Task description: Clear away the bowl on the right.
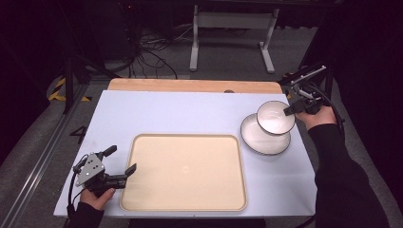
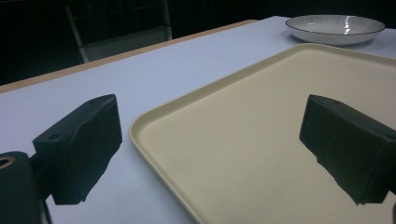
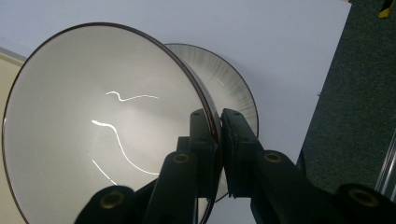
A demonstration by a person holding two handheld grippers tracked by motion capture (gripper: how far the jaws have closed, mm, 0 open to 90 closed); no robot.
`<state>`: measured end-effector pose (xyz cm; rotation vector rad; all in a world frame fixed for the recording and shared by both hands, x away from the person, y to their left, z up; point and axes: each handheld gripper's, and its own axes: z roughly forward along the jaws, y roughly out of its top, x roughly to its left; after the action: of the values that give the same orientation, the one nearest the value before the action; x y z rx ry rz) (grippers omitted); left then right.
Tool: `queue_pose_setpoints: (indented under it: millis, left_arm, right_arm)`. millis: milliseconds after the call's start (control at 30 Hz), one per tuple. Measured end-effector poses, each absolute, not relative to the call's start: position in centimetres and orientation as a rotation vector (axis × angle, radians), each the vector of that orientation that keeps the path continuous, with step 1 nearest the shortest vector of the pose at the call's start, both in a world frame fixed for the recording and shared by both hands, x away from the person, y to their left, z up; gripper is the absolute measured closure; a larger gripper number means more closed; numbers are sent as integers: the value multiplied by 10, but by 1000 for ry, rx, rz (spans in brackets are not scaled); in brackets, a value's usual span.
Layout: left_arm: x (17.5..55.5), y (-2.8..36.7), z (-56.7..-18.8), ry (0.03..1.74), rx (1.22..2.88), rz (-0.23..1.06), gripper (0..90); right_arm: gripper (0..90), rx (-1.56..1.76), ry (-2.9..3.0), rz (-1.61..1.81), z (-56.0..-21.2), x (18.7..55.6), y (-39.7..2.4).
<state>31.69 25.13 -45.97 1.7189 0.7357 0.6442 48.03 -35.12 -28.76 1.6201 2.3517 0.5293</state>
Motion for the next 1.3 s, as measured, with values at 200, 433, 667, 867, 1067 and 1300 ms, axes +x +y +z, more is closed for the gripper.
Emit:
queue_pose_setpoints:
  millis: [200,433,667,867,1067,1300]
  left_arm:
    - [317,251,-460,737,1723,644,64]
    - [317,251,-460,737,1724,644,63]
    - [317,251,-460,734,1719,645,64]
    - [317,251,-460,734,1719,645,64]
    - [317,251,-460,734,1719,645,65]
    - [317,251,-460,732,1720,645,65]
  right_arm:
    - [833,1591,2363,527,-283,476,-346]
    - [833,1519,2411,527,-281,472,-327]
    - [833,1437,2469,559,-276,467,-301]
    - [833,1357,2512,581,-273,461,-280]
    - [833,1287,2562,606,-272,455,-258]
    - [830,1211,2621,637,-270,447,-234]
